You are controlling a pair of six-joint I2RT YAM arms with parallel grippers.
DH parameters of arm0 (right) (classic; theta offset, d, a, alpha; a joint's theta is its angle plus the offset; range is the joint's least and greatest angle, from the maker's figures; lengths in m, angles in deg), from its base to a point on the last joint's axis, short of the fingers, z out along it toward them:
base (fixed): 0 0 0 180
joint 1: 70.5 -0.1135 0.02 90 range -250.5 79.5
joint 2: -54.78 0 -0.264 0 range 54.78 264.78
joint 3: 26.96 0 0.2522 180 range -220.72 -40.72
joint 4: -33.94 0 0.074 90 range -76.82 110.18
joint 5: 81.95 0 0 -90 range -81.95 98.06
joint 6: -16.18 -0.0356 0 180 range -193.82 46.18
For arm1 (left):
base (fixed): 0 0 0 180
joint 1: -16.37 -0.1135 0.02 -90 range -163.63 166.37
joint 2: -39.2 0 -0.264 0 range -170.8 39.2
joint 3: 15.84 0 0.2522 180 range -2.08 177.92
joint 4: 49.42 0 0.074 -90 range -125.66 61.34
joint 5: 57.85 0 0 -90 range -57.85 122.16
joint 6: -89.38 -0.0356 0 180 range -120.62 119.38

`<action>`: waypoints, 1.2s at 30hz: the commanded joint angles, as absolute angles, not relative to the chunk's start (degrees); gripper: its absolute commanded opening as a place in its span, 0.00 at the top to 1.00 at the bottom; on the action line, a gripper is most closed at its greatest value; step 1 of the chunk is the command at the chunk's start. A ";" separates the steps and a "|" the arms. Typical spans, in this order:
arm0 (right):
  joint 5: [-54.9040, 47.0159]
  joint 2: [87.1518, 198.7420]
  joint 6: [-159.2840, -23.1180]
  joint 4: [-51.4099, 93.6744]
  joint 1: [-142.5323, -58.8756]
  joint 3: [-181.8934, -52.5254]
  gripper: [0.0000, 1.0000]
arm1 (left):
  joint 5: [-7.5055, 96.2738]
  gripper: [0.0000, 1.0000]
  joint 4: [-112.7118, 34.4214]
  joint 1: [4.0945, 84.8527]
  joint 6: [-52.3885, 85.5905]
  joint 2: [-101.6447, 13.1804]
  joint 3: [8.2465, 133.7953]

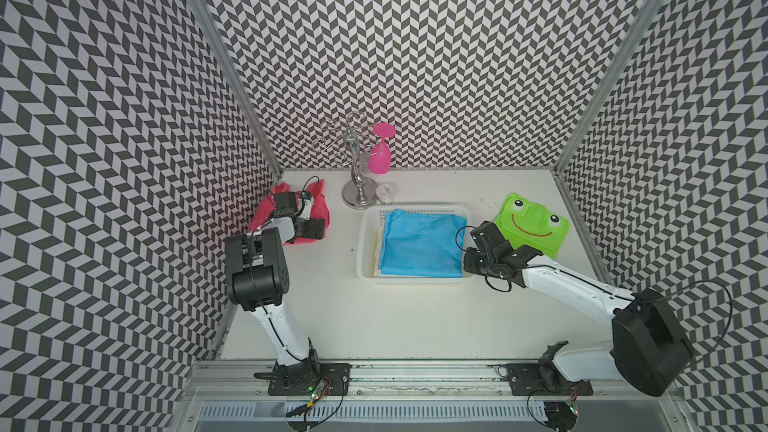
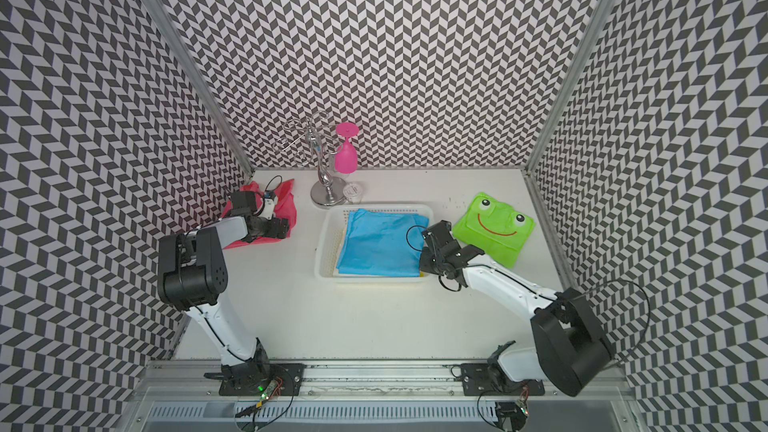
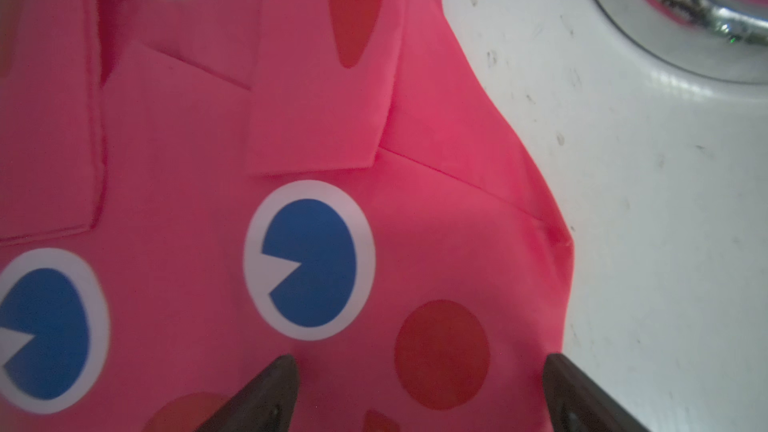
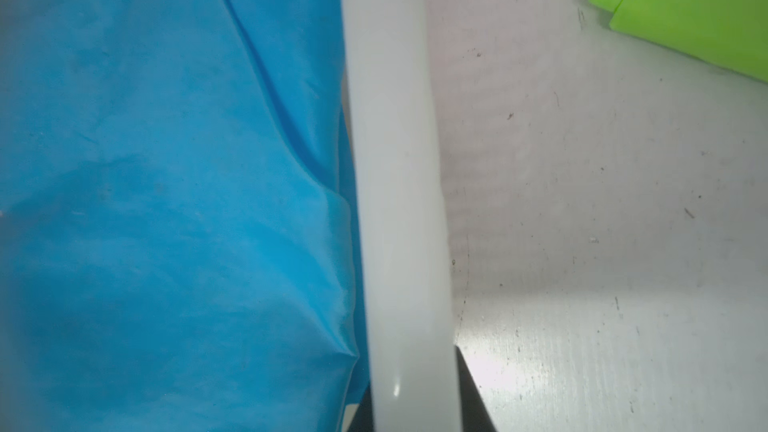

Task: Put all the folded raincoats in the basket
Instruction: Move the raincoat to the center of the board, then place the basket at the center of the board.

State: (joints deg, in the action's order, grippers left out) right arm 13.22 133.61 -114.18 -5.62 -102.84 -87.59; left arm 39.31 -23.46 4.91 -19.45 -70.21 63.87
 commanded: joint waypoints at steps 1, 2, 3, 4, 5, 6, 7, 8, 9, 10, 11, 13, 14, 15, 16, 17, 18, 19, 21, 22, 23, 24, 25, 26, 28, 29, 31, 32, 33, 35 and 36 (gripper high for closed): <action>15.76 131.59 -117.39 0.64 -102.67 -89.06 0.89 | 36.92 0.07 -23.54 7.82 -20.35 -71.79 62.44; 16.27 131.60 -117.25 0.37 -102.67 -89.63 0.89 | 36.28 0.09 -23.62 8.31 -20.14 -72.22 62.26; 16.68 131.59 -116.95 0.23 -102.67 -90.20 0.88 | 35.57 0.12 -23.63 8.69 -19.89 -72.74 62.13; 17.07 131.52 -116.80 0.19 -102.67 -90.59 0.88 | 34.97 0.15 -23.64 9.02 -19.59 -73.01 61.92; 17.43 131.54 -116.54 -0.02 -102.67 -91.22 0.87 | 34.02 0.17 -23.67 9.33 -19.22 -73.36 61.62; 17.74 131.66 -116.15 -0.33 -102.67 -91.87 0.87 | 32.95 0.20 -23.64 9.55 -18.93 -73.69 61.26; 17.91 131.69 -115.85 -0.50 -102.67 -92.33 0.87 | 32.07 0.23 -23.46 9.69 -18.59 -74.02 61.12; 18.09 131.75 -115.50 -0.64 -102.67 -92.87 0.87 | 31.06 0.28 -23.32 9.64 -18.10 -74.35 60.96; 18.22 131.76 -115.20 -0.65 -102.68 -93.25 0.87 | 30.14 0.36 -23.28 9.61 -17.73 -74.61 60.60; 18.31 131.63 -114.91 -0.55 -102.67 -93.48 0.87 | 29.69 0.41 -23.07 9.61 -17.38 -74.64 60.40; 18.32 131.72 -114.75 -0.47 -102.67 -93.69 0.87 | 28.91 0.44 -23.00 9.59 -16.94 -74.39 60.12; 18.42 131.73 -114.31 -0.45 -102.59 -94.11 0.87 | 27.89 0.47 -22.70 9.69 -16.57 -73.83 59.24; 18.53 131.72 -114.16 -0.39 -102.58 -94.24 0.86 | 27.41 0.50 -22.45 9.69 -16.32 -73.60 58.86; 18.72 131.76 -113.99 -0.47 -102.58 -94.41 0.86 | 26.77 0.55 -21.95 9.69 -16.09 -73.42 58.74; 18.80 131.77 -113.79 -0.41 -102.58 -94.49 0.86 | 26.48 0.59 -21.63 9.69 -15.96 -73.31 58.59; 19.03 131.63 -113.70 -0.38 -102.63 -94.51 0.86 | 26.23 0.64 -21.38 9.69 -15.97 -73.06 58.38; 19.28 131.68 -113.50 -0.32 -102.57 -94.59 0.86 | 26.01 0.70 -21.30 9.69 -15.84 -72.78 58.05; 19.39 131.62 -113.22 -0.30 -102.48 -94.68 0.86 | 26.00 0.77 -20.99 9.69 -15.74 -72.54 57.78; 19.95 131.76 -112.79 -0.39 -102.24 -94.86 0.85 | 27.13 0.94 -19.85 9.69 -15.56 -71.92 57.52; 20.02 131.77 -112.69 -0.39 -101.90 -94.86 0.85 | 28.24 1.00 -18.93 9.76 -15.47 -71.70 57.47; 19.77 131.83 -112.61 -0.22 -101.37 -94.95 0.85 | 29.68 1.00 -18.17 9.78 -15.38 -71.45 57.46; 19.31 131.86 -112.55 0.00 -100.78 -94.87 0.84 | 31.27 1.00 -17.67 9.82 -15.32 -71.00 57.34; 18.51 131.94 -112.50 0.37 -99.98 -94.71 0.84 | 33.11 1.00 -17.27 9.85 -15.30 -70.27 56.72; 17.52 132.06 -112.40 1.02 -99.16 -94.48 0.84 | 34.64 1.00 -16.76 10.02 -15.31 -69.53 56.19; 15.47 132.75 -112.21 2.33 -97.48 -94.08 0.84 | 37.14 1.00 -15.19 10.76 -15.61 -68.12 55.30; 14.23 133.32 -112.30 2.99 -96.62 -93.98 0.84 | 38.50 1.00 -14.33 11.29 -16.07 -67.33 54.65; 11.88 134.71 -112.06 4.35 -95.29 -94.05 0.85 | 41.30 1.00 -12.51 12.43 -17.32 -65.59 53.55; 11.15 135.86 -111.99 4.79 -94.76 -94.43 0.85 | 42.96 1.00 -11.60 13.02 -17.92 -64.54 52.98; 10.75 136.86 -111.88 5.29 -94.38 -94.95 0.85 | 44.11 1.00 -10.69 13.48 -18.33 -63.61 52.62; 10.14 139.54 -110.93 5.76 -93.68 -96.72 0.85 | 47.08 1.00 -8.22 14.61 -18.97 -61.53 52.25; 9.96 140.87 -110.23 5.77 -93.32 -97.93 0.85 | 48.47 1.00 -6.85 15.02 -19.07 -60.67 52.30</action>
